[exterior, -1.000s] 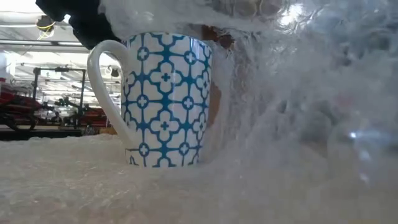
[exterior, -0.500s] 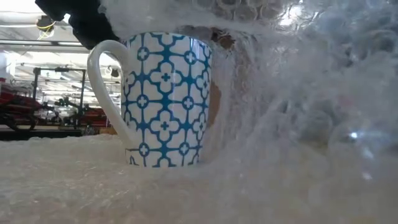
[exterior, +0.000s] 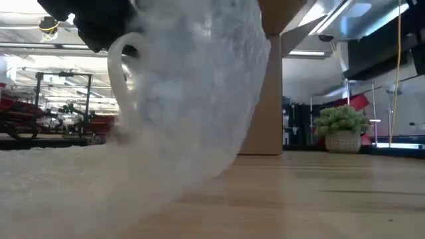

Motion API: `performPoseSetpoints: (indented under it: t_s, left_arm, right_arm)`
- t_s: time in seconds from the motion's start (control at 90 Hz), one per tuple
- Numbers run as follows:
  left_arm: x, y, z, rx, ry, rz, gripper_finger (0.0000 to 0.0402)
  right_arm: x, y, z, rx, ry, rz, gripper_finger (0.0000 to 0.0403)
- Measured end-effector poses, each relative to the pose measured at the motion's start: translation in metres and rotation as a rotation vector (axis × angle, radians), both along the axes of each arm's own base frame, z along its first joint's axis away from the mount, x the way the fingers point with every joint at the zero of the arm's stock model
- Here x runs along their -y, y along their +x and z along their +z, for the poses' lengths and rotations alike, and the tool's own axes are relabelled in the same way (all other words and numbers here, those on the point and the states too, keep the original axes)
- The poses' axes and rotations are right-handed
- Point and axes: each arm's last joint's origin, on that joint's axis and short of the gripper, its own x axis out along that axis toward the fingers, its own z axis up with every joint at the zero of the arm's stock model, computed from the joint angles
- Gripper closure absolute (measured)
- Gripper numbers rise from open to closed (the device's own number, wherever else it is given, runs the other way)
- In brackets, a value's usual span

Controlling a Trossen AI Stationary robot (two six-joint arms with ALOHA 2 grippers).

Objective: Wrap mug
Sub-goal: Wrap the white mug with bubble wrap

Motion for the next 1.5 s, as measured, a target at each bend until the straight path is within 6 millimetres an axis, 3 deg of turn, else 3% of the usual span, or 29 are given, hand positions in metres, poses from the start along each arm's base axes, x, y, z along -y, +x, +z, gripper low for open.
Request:
performPoseSetpoints:
  t_s: [0.133, 0.533, 0.789, 0.889, 0.978, 1.2, 1.356, 1.5]
  left_arm:
    - [0.0, 0.0, 0.0, 0.001, -0.004, -0.002, 0.0245]
    - [0.0, 0.0, 0.0, -0.005, -0.005, -0.006, 0.0245]
    - [0.0, 0.0, -0.001, -0.007, -0.004, -0.007, 0.0245]
    - [0.0, 0.0, -0.001, -0.007, -0.004, -0.007, 0.0245]
    - [0.0, 0.0, -0.001, -0.005, -0.006, -0.006, 0.0245]
    - [0.001, -0.001, -0.001, -0.003, -0.014, -0.005, 0.0245]
    - [0.001, -0.001, -0.001, -0.005, -0.011, -0.006, 0.0245]
    - [0.001, -0.001, -0.001, -0.004, -0.014, -0.009, 0.0245]
  right_arm:
    - [-0.001, 0.0, 0.015, -0.021, -0.006, 0.011, 0.0402]
    - [-0.004, -0.005, 0.085, 0.019, -0.076, 0.007, 0.0402]
    - [-0.039, -0.018, 0.104, 0.086, -0.022, 0.089, 0.0402]
    - [-0.052, -0.017, 0.1, 0.132, 0.007, 0.116, 0.0402]
    - [-0.053, -0.013, 0.09, 0.148, -0.013, 0.101, 0.0402]
    - [-0.023, -0.005, 0.059, 0.043, -0.139, 0.009, 0.0402]
    - [-0.004, -0.001, 0.042, -0.012, -0.143, -0.034, 0.0402]
    - [0.002, 0.001, 0.019, -0.052, -0.095, -0.031, 0.0402]
